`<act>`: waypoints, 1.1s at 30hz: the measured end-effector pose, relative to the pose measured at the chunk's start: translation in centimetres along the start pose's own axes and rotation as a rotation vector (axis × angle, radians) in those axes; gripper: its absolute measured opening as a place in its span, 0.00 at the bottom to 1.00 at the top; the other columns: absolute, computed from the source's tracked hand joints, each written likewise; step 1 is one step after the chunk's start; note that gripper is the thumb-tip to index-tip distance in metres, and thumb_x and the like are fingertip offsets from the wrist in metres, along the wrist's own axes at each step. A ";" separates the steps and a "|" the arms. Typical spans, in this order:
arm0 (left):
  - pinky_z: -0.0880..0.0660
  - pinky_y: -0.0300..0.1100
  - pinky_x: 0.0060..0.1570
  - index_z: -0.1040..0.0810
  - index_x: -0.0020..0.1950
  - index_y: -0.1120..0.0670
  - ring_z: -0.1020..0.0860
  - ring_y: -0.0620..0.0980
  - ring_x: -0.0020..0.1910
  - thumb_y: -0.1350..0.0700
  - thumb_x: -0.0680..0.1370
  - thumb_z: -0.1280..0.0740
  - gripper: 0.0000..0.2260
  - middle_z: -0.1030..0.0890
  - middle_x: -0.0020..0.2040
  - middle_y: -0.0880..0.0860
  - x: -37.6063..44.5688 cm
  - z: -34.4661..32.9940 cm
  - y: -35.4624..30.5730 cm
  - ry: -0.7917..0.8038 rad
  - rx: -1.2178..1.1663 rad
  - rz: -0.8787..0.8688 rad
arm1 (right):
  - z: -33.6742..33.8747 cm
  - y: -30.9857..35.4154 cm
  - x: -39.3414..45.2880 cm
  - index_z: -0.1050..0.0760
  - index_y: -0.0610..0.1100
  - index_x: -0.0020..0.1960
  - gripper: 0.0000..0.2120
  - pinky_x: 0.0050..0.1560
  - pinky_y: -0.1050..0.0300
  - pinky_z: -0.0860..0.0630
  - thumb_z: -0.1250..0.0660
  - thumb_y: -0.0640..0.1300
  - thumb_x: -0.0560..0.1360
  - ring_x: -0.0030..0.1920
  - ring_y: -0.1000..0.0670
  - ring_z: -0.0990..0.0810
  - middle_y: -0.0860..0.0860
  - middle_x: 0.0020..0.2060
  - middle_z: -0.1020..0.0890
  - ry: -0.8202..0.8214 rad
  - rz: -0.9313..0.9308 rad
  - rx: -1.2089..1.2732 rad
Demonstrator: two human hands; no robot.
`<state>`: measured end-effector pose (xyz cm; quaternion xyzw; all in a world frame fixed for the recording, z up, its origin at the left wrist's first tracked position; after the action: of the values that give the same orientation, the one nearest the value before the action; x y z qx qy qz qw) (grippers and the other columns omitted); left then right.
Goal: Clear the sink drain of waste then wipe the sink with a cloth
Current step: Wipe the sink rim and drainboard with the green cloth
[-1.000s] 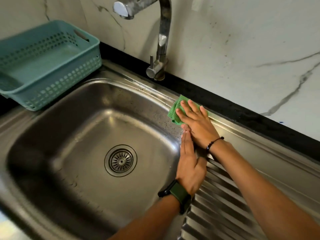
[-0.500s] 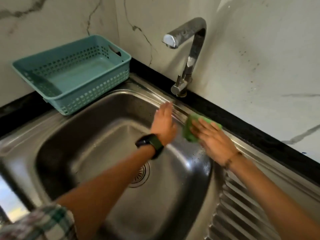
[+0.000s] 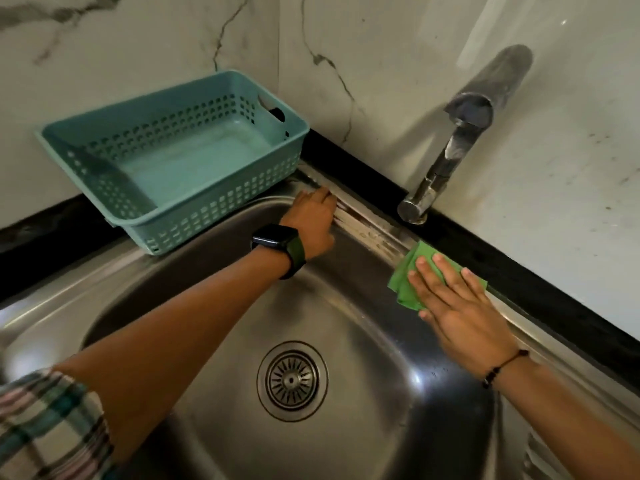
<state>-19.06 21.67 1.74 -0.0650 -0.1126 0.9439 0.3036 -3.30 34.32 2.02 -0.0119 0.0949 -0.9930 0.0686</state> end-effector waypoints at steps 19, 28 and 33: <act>0.49 0.51 0.74 0.49 0.73 0.64 0.47 0.61 0.74 0.57 0.74 0.39 0.31 0.46 0.74 0.65 -3.7 -0.2 5.2 0.015 0.202 0.109 | 0.4 9.8 20.8 0.52 0.49 0.75 0.26 0.75 0.45 0.51 0.46 0.45 0.80 0.76 0.45 0.52 0.50 0.77 0.50 0.057 -0.056 0.106; 0.37 0.50 0.66 0.34 0.65 0.64 0.33 0.61 0.64 0.56 0.74 0.37 0.22 0.32 0.65 0.63 -3.5 1.0 5.0 0.085 0.194 0.091 | 0.2 6.3 13.3 0.48 0.50 0.75 0.25 0.75 0.46 0.49 0.46 0.42 0.79 0.76 0.48 0.50 0.52 0.76 0.46 0.052 -0.173 0.113; 0.35 0.48 0.63 0.31 0.61 0.63 0.31 0.60 0.62 0.58 0.73 0.39 0.18 0.30 0.63 0.63 -3.4 1.3 5.4 0.054 0.110 0.078 | -1.0 2.7 2.7 0.46 0.46 0.74 0.37 0.73 0.41 0.44 0.33 0.34 0.70 0.75 0.44 0.46 0.46 0.74 0.39 0.067 -0.295 -0.007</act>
<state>-19.52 15.19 1.85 -0.0782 -0.0498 0.9576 0.2727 -5.60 31.49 0.51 0.0072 0.0980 -0.9918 -0.0815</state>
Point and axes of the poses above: each hand's wrist, its own x-axis towards the middle knuckle, its own z-axis out of the back of the hand, y = z × x, the point moved 10 cm from there along x, towards the middle knuckle
